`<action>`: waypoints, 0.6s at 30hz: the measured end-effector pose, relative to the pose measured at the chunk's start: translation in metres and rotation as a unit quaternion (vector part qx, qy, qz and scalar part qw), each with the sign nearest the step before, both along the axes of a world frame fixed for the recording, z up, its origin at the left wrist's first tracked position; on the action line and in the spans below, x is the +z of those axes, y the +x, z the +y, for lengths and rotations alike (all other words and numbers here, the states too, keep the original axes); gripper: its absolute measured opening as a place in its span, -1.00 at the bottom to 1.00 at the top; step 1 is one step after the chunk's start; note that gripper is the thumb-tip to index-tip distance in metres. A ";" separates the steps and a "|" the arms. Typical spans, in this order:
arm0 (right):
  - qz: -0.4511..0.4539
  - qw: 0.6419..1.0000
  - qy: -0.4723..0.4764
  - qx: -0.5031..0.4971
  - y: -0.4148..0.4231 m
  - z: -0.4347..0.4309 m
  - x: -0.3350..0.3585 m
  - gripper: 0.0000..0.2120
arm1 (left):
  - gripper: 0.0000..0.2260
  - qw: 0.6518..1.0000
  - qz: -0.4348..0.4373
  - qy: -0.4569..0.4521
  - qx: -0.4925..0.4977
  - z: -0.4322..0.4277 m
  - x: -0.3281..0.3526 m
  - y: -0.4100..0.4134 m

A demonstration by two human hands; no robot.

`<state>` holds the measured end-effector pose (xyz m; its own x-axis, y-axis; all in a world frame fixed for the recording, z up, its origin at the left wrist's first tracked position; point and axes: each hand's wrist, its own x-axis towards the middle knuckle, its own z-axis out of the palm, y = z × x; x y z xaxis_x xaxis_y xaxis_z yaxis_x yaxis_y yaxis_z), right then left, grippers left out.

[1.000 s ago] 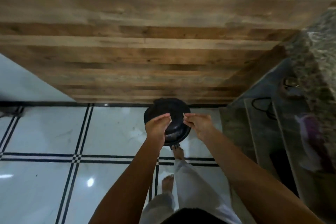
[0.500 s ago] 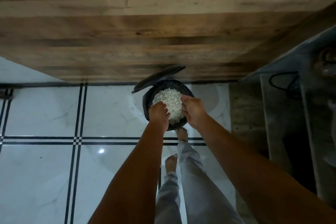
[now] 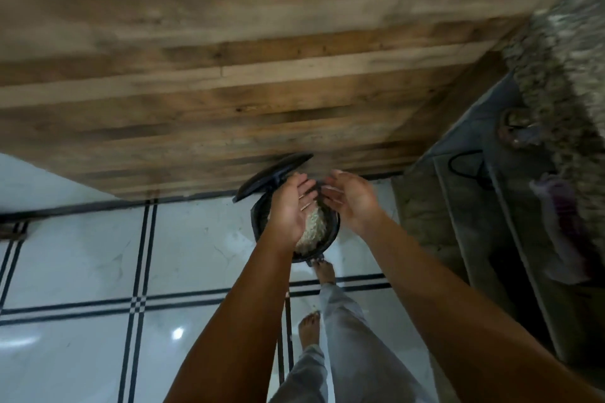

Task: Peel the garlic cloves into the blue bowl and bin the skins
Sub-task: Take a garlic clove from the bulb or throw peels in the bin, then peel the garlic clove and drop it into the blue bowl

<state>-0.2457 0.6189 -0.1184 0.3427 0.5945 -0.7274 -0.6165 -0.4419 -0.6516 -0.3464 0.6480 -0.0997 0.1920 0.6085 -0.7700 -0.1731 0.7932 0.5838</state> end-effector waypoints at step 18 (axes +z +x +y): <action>-0.174 0.848 0.134 -0.483 0.152 -0.385 0.176 -0.88 | -0.85 0.860 -0.145 0.166 -0.460 -0.293 0.145 0.239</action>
<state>-0.0935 0.2338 0.0580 0.9298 0.0434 -0.3656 -0.3566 0.3528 -0.8651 -0.1077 0.3554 0.0451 0.8645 0.2737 -0.4216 0.2619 0.4706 0.8425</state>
